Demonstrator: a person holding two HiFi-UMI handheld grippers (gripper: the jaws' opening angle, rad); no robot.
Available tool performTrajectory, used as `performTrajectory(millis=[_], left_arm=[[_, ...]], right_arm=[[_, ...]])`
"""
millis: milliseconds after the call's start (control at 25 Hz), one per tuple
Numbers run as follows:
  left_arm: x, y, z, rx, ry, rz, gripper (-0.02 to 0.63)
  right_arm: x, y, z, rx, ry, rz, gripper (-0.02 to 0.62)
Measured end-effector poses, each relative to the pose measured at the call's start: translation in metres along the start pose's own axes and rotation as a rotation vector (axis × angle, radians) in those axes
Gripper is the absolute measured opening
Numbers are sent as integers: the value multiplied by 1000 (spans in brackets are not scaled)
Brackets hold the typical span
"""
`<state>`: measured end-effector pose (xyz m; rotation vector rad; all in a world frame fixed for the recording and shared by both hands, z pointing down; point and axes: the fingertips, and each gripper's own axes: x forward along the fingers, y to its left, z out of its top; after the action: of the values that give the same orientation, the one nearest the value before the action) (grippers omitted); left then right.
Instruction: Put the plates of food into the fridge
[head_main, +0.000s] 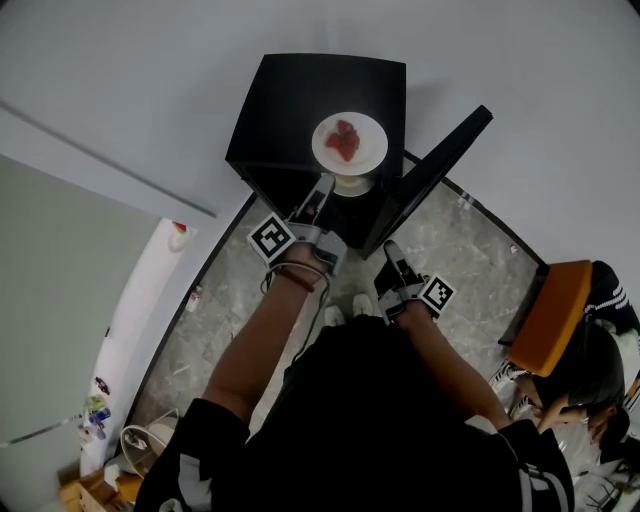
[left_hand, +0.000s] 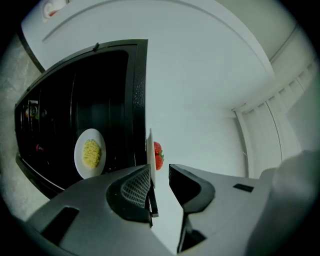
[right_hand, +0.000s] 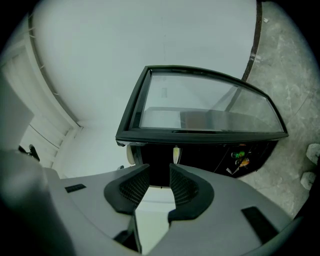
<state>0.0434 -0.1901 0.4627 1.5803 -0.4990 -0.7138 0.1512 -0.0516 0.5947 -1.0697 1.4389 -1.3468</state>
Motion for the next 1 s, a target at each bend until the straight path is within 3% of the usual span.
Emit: performTrajectory(millis=[800, 1000], left_arm=[[17, 24, 10, -29, -12, 82, 109], [17, 16, 8, -41, -9, 50, 59]], right_arm=[[-3, 1, -3, -26, 16, -12, 112], [2, 10, -13, -75, 67, 15, 112]])
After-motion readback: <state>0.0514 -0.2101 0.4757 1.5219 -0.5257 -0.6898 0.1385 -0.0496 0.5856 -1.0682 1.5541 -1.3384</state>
